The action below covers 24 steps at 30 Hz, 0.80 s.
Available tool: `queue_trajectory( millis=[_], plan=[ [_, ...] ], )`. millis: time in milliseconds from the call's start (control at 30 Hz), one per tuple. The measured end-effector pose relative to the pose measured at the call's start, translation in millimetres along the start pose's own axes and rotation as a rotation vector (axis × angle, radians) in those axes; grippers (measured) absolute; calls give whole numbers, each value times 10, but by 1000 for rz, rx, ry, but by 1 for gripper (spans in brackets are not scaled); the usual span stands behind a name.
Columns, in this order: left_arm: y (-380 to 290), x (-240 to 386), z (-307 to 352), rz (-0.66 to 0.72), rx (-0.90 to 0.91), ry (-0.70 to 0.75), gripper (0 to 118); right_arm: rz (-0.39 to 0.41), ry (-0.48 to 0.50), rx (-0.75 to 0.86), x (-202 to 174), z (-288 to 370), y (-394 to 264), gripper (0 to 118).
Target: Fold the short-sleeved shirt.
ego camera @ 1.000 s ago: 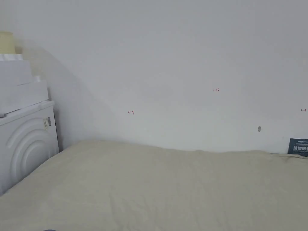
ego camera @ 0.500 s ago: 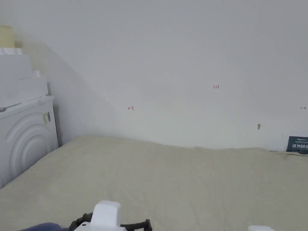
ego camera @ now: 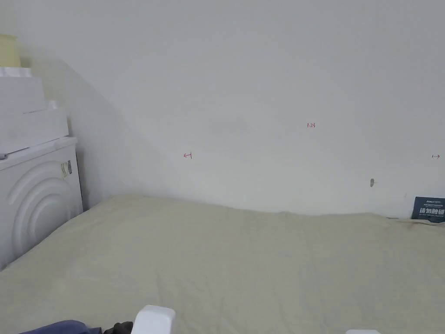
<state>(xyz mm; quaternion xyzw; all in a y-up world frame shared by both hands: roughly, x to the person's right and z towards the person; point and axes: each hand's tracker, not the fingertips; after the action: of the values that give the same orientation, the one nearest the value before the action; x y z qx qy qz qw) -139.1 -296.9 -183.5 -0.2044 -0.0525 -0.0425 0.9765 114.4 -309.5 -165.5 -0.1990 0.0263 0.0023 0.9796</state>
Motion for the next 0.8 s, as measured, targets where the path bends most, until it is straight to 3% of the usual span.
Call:
queue_trajectory(
  millis=[200, 567, 800],
  plan=[
    [-25, -94, 25, 2, 9, -5, 118, 6, 14, -5, 47, 15, -25, 108],
    [-59, -150, 36, 36, 11, -7, 118, -59, 19, -15, 120, 21, -26, 108],
    [-101, -87, -24, 15, -24, -13, 118, -23, 8, -30, 80, 3, -37, 108]
  ],
)
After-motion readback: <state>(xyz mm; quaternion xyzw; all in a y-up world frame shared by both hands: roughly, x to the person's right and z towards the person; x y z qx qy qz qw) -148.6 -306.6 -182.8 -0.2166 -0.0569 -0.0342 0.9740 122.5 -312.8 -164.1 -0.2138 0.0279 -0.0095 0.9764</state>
